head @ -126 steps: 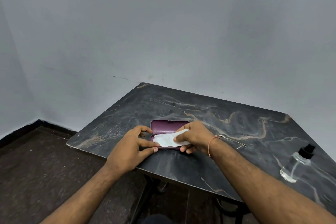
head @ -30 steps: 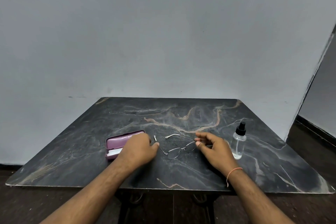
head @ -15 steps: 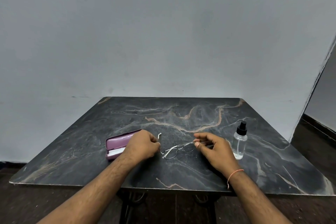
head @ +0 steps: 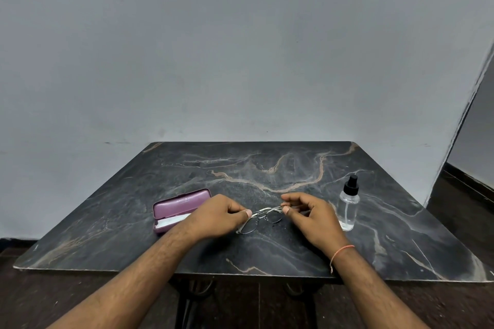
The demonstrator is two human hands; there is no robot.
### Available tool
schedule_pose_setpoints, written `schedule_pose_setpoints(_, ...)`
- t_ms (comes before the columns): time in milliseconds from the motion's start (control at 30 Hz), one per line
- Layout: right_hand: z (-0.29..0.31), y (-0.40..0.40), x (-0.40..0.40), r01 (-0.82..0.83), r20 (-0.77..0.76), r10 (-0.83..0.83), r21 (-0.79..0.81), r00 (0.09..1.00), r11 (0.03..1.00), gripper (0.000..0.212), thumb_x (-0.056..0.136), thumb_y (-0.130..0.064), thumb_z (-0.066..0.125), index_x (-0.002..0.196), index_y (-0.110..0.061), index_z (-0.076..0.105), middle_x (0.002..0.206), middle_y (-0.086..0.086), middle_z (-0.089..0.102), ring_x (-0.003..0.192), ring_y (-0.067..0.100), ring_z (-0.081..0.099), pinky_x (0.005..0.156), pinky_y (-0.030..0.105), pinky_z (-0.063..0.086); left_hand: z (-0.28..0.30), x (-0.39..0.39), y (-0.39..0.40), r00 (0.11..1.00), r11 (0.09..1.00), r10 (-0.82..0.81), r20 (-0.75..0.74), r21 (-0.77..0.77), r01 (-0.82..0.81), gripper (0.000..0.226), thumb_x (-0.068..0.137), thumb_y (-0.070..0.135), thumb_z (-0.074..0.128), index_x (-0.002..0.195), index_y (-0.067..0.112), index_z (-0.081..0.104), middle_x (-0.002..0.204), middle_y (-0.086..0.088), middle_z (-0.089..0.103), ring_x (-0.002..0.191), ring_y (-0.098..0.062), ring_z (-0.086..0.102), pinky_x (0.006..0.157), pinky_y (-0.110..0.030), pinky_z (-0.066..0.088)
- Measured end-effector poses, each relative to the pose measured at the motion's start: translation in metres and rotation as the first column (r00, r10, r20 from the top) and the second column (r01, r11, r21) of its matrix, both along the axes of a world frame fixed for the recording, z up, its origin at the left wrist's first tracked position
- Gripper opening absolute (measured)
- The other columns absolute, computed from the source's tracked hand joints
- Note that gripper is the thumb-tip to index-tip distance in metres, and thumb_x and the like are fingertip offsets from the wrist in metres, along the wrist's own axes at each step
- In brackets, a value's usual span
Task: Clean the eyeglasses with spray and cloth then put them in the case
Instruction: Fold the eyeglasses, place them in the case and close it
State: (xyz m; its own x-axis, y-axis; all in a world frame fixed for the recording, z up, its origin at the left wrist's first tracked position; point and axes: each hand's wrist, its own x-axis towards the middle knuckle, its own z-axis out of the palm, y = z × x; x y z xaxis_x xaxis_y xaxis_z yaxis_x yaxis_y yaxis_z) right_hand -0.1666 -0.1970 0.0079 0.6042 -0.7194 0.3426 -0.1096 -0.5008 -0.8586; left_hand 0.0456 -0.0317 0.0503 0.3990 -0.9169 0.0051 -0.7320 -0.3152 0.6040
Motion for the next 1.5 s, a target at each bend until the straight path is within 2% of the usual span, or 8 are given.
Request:
schedule_pose_setpoints(300, 0.000, -0.002, 0.000, 0.018, -0.025, -0.019, -0.024, 1.000, 1.000, 0.021, 0.093, -0.019, 0.085, 0.094, -0.039, 0.085, 0.089, -0.020, 0.081, 0.084, 0.001, 0.073, 0.074, 0.010, 0.051, -0.001, -0.005, 0.007, 0.980, 0.985, -0.168, 0.102, -0.008, 0.170, 0.036, 0.107, 0.046, 0.061, 0.101, 0.019, 0.084, 0.113, 0.039, 0.075, 0.093, -0.008, 0.078, 0.087, -0.039, 0.063)
schedule_pose_setpoints(533, 0.003, 0.001, -0.002, -0.058, 0.085, 0.057, 0.009, 0.995, 0.998, 0.022, 0.094, -0.005, 0.082, 0.095, -0.028, 0.085, 0.100, -0.008, 0.081, 0.093, 0.011, 0.078, 0.087, 0.027, 0.061, -0.002, -0.008, 0.014, 0.964, 0.973, -0.210, 0.165, -0.060, 0.223, 0.034, 0.108, 0.044, 0.053, 0.129, 0.036, 0.078, 0.101, 0.008, 0.079, 0.095, -0.013, 0.074, 0.089, -0.044, 0.059)
schedule_pose_setpoints(833, 0.003, 0.004, -0.002, -0.127, 0.192, 0.107, 0.092, 0.975, 0.988, 0.027, 0.093, 0.006, 0.079, 0.093, -0.020, 0.086, 0.104, -0.001, 0.077, 0.095, 0.026, 0.076, 0.086, 0.048, 0.065, -0.008, -0.005, 0.017, 0.948, 0.964, -0.222, 0.229, -0.092, 0.248, 0.045, 0.107, 0.049, 0.045, 0.103, 0.016, 0.075, 0.101, -0.006, 0.077, 0.092, -0.022, 0.071, 0.087, -0.045, 0.057)
schedule_pose_setpoints(1000, -0.001, 0.002, 0.000, -0.122, 0.177, 0.105, 0.089, 0.979, 0.989, 0.026, 0.092, 0.005, 0.081, 0.093, -0.020, 0.086, 0.103, 0.003, 0.078, 0.102, 0.035, 0.076, 0.100, 0.061, 0.060, -0.004, 0.020, 0.037, 0.974, 0.954, 0.000, 0.226, -0.293, 0.068, 0.056, 0.101, 0.064, 0.044, 0.094, 0.021, 0.079, 0.084, 0.012, 0.078, 0.066, -0.004, 0.067, 0.066, -0.030, 0.054)
schedule_pose_setpoints(1100, -0.002, 0.002, -0.001, -0.134, 0.171, 0.117, 0.090, 0.978, 0.987, 0.027, 0.093, 0.004, 0.080, 0.093, -0.023, 0.086, 0.105, 0.001, 0.078, 0.104, 0.033, 0.076, 0.101, 0.059, 0.060, -0.001, 0.055, 0.066, 0.953, 0.853, 0.207, 0.223, -0.518, -0.064, 0.040, 0.099, 0.058, 0.051, 0.110, 0.034, 0.082, 0.103, 0.026, 0.080, 0.091, 0.008, 0.071, 0.080, -0.018, 0.055)
schedule_pose_setpoints(1167, -0.001, 0.001, -0.001, -0.139, 0.188, 0.118, 0.104, 0.975, 0.985, 0.025, 0.093, 0.006, 0.079, 0.094, -0.019, 0.086, 0.106, 0.004, 0.079, 0.105, 0.034, 0.076, 0.102, 0.057, 0.060, -0.009, 0.084, 0.089, 0.908, 0.827, 0.329, 0.259, -0.543, -0.146, 0.043, 0.098, 0.059, 0.055, 0.126, 0.035, 0.076, 0.120, 0.019, 0.075, 0.109, -0.001, 0.068, 0.097, -0.034, 0.057)
schedule_pose_setpoints(1267, 0.001, 0.002, 0.000, -0.138, 0.222, 0.103, 0.147, 0.970, 0.979, 0.023, 0.093, 0.010, 0.076, 0.094, -0.011, 0.084, 0.102, 0.003, 0.080, 0.099, 0.029, 0.077, 0.097, 0.049, 0.062, -0.033, 0.120, 0.126, 0.853, 0.847, 0.475, 0.218, -0.376, -0.376, 0.064, 0.096, 0.071, 0.059, 0.151, 0.038, 0.057, 0.150, 0.005, 0.060, 0.141, -0.024, 0.053, 0.117, -0.057, 0.045)
schedule_pose_setpoints(1500, 0.005, 0.004, 0.002, -0.124, 0.288, 0.045, 0.263, 0.957, 0.957, 0.021, 0.095, 0.013, 0.070, 0.096, -0.004, 0.081, 0.093, 0.007, 0.082, 0.086, 0.013, 0.079, 0.077, 0.021, 0.065, -0.046, 0.136, 0.142, 0.900, 0.894, 0.434, 0.032, -0.141, -0.426, 0.112, 0.075, 0.101, 0.047, 0.165, 0.033, 0.042, 0.153, 0.024, 0.059, 0.152, -0.012, 0.046, 0.124, -0.048, 0.029)
